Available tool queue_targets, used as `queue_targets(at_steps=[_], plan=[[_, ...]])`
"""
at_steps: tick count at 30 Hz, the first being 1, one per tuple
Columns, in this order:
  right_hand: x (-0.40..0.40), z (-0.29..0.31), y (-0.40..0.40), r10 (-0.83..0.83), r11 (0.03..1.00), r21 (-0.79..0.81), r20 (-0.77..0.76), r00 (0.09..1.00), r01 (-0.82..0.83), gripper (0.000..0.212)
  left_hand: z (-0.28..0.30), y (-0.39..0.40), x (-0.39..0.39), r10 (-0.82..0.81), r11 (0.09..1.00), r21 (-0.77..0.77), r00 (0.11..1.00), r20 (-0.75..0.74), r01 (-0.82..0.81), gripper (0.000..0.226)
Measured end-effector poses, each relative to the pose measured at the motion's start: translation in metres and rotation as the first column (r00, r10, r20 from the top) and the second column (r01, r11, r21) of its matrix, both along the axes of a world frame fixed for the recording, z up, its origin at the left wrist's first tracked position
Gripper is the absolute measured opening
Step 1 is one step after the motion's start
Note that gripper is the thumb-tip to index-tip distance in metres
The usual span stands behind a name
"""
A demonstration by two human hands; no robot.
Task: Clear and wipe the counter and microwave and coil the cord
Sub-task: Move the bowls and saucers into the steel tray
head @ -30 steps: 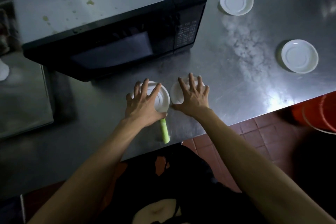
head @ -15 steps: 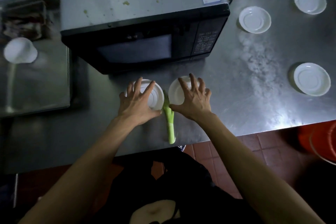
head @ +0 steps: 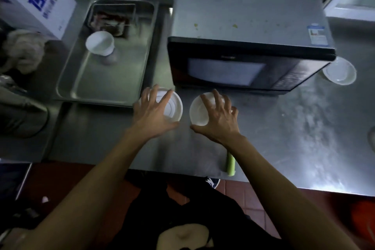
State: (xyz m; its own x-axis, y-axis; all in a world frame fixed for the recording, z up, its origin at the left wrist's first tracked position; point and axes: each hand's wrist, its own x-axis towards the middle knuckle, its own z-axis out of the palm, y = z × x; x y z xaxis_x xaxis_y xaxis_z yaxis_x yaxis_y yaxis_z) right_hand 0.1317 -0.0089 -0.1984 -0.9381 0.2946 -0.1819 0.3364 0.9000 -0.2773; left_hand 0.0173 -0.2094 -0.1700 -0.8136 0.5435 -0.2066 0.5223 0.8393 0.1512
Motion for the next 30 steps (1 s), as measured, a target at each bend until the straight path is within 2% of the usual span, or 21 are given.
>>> queue_targets(at_steps=[5, 15, 24, 30], plan=[[-0.045, 0.011, -0.059, 0.050, 0.999, -0.006, 0.022, 0.999, -0.050, 0.111, 0.004, -0.059, -0.045, 0.058, 0.998, 0.028, 0.998, 0.011, -0.058, 0.111], [-0.133, 0.025, -0.157, 0.023, 1.000, 0.008, 0.003, 1.000, -0.023, 0.108, -0.007, -0.153, -0.152, 0.122, 0.991, 0.053, 0.990, 0.068, -0.126, 0.110], [-0.179, 0.025, -0.174, -0.004, 0.999, 0.044, 0.005, 1.000, 0.003, 0.109, -0.028, -0.155, -0.211, 0.054, 0.996, 0.066, 0.989, 0.138, -0.064, 0.106], [-0.203, 0.020, -0.168, -0.012, 0.999, 0.036, 0.021, 1.000, 0.011, 0.109, -0.050, -0.138, -0.229, 0.033, 0.998, 0.042, 0.974, 0.223, -0.043, 0.112]])
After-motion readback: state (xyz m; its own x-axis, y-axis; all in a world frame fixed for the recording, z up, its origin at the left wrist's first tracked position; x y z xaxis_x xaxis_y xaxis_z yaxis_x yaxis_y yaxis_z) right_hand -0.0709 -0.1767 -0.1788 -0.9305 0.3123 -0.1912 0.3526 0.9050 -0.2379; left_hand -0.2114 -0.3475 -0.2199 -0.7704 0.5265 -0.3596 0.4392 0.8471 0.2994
